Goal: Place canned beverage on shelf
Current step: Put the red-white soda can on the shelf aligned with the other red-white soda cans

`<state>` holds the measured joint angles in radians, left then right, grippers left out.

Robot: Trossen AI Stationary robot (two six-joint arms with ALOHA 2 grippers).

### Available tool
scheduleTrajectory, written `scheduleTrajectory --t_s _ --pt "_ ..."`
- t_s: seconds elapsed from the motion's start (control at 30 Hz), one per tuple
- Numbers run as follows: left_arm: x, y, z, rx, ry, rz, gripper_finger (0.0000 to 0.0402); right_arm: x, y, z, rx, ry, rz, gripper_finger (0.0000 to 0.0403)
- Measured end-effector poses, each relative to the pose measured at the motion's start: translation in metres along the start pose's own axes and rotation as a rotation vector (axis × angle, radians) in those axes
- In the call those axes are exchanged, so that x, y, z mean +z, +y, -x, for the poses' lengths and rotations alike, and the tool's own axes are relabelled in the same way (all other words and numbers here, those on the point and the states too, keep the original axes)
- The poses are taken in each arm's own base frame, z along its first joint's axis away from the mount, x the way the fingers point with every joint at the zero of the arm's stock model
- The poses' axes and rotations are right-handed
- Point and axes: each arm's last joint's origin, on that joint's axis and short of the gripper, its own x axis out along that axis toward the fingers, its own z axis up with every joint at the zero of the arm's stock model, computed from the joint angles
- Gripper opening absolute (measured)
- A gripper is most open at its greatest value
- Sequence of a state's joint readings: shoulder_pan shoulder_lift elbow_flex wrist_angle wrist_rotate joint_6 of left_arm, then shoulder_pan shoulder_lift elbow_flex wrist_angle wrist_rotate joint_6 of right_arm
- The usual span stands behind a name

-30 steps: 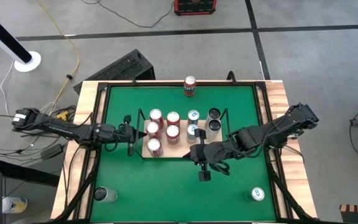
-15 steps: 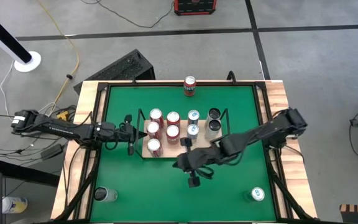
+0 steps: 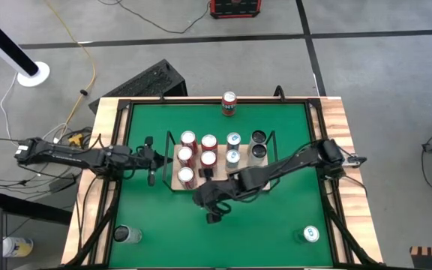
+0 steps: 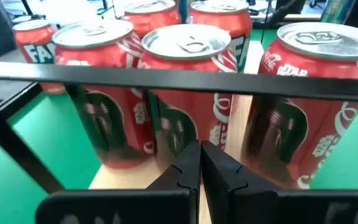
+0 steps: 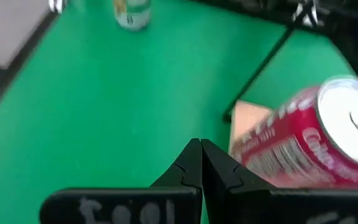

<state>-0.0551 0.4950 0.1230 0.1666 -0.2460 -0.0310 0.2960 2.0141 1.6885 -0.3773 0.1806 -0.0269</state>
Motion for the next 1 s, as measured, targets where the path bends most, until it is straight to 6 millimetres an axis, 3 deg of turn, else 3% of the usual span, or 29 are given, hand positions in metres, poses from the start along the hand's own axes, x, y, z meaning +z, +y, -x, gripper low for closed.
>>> scheduleTrajectory --t_s 0.37,1.0 --pt "0.000 0.002 0.008 0.000 -0.003 0.023 0.0000 0.001 -0.018 -0.001 -0.133 0.028 0.014 0.0022" --pt "-0.001 0.002 0.008 -0.005 0.005 0.039 0.0000 0.000 -0.037 -0.005 -0.166 0.001 -0.013 0.0022"
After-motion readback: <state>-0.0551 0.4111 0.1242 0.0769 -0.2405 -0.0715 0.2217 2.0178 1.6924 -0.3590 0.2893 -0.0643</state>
